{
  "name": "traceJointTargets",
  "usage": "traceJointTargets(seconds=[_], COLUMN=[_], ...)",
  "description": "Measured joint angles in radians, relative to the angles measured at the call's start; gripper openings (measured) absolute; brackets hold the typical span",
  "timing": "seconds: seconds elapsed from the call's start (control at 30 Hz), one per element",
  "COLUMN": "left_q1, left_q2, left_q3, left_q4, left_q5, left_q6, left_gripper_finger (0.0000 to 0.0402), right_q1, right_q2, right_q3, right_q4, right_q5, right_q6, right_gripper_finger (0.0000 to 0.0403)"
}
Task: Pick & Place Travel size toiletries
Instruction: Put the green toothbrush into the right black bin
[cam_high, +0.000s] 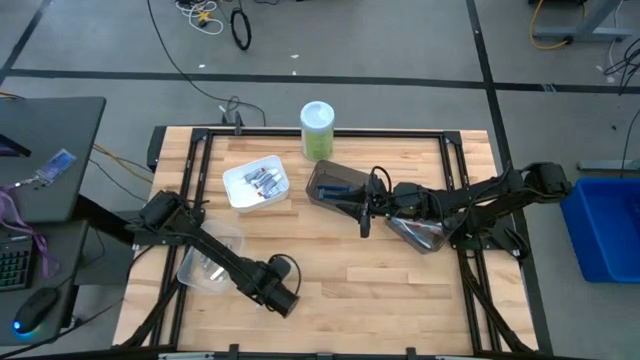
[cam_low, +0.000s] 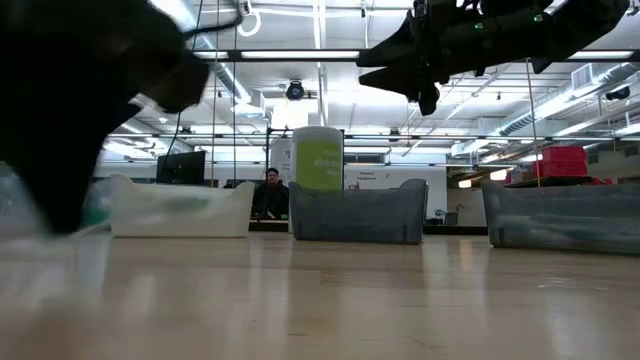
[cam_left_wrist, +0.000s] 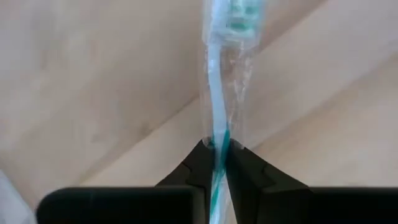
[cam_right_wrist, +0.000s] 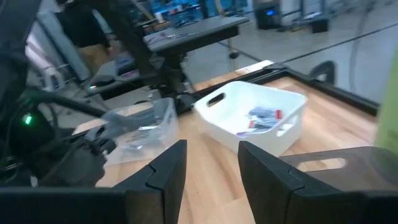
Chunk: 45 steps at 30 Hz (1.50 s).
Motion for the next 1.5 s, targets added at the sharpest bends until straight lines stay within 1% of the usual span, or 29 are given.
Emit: traceJointTargets(seconds=[0.07, 0.13, 0.2, 0.27, 0.37, 0.5, 0.57, 0.63, 0.77, 0.9, 0.97, 1.03, 1.1, 1.17, 1.2, 1.27, 1.3, 1.37, 1.4, 1.5], left_q1=[0.009, 0.022, 0.041, 0.06, 0.093, 0.151, 0.189, 0.238, 0.343, 0.446, 0.493, 0.533, 0.566, 0.593, 0.602, 0.616, 0.62, 0.625, 0.627, 0.629], left_q2=[-0.003, -0.003, -0.005, -0.005, -0.009, -0.008, -0.009, -0.009, -0.009, -0.009, -0.009, -0.009, -0.007, -0.005, -0.005, -0.005, -0.005, -0.005, -0.005, -0.005], left_q3=[0.049, 0.114, 0.176, 0.239, 0.327, 0.407, 0.432, 0.44, 0.441, 0.441, 0.441, 0.441, 0.441, 0.442, 0.442, 0.442, 0.442, 0.442, 0.442, 0.442], left_q4=[-0.027, -0.097, -0.187, -0.283, -0.414, -0.539, -0.577, -0.58, -0.545, -0.398, -0.284, -0.154, -0.042, 0.012, 0.016, 0.019, 0.02, 0.038, 0.057, 0.124], left_q5=[-0.04, -0.076, -0.111, -0.177, -0.279, -0.349, -0.381, -0.405, -0.409, -0.4, -0.357, -0.289, -0.21, -0.149, -0.144, -0.181, -0.213, -0.265, -0.279, -0.286], left_q6=[0.039, 0.092, 0.152, 0.204, 0.271, 0.367, 0.413, 0.482, 0.66, 0.892, 1.047, 1.193, 1.28, 1.324, 1.334, 1.355, 1.36, 1.357, 1.346, 1.323], left_gripper_finger=[0.0046, 0.0047, 0.0038, 0.0029, 0.0025, 0.0042, 0.0048, 0.0046, 0.0032, 0.0034, 0.0042, 0.0046, 0.0046, 0.004, 0.0037, 0.0031, 0.0031, 0.0034, 0.0038, 0.0049], right_q1=[0.0, 0.0, 0.0, 0.001, 0.009, 0.017, 0.017, 0.018, 0.017, 0.016, 0.016, 0.016, 0.017, 0.016, 0.016, 0.013, 0.009, -0.007, -0.016, -0.038], right_q2=[-0.003, -0.018, -0.05, -0.086, -0.155, -0.232, -0.258, -0.275, -0.279, -0.278, -0.278, -0.278, -0.28, -0.286, -0.286, -0.286, -0.286, -0.286, -0.286, -0.277], right_q3=[0.0, 0.0, 0.0, 0.0, 0.0, 0.0, 0.0, 0.0, 0.0, 0.0, 0.0, 0.0, 0.0, 0.0, 0.0, 0.0, 0.0, 0.0, 0.0, 0.0], right_q4=[0.0, 0.0, -0.032, -0.072, -0.187, -0.391, -0.484, -0.578, -0.702, -0.761, -0.766, -0.773, -0.772, -0.768, -0.763, -0.754, -0.741, -0.703, -0.678, -0.587], right_q5=[-0.03, -0.066, -0.1, -0.124, -0.117, -0.117, -0.117, -0.117, -0.116, -0.114, -0.114, -0.113, -0.064, 0.049, 0.119, 0.232, 0.256, 0.238, 0.209, 0.116], right_q6=[0.0, -0.005, -0.036, -0.079, -0.132, -0.169, -0.18, -0.19, -0.192, -0.192, -0.192, -0.216, -0.283, -0.348, -0.367, -0.372, -0.368, -0.366, -0.365, -0.344], right_gripper_finger=[0.0153, 0.0152, 0.015, 0.0149, 0.0149, 0.0147, 0.0146, 0.0146, 0.0145, 0.0145, 0.0145, 0.0144, 0.0144, 0.0145, 0.0144, 0.0145, 0.0146, 0.0151, 0.0154, 0.0169])
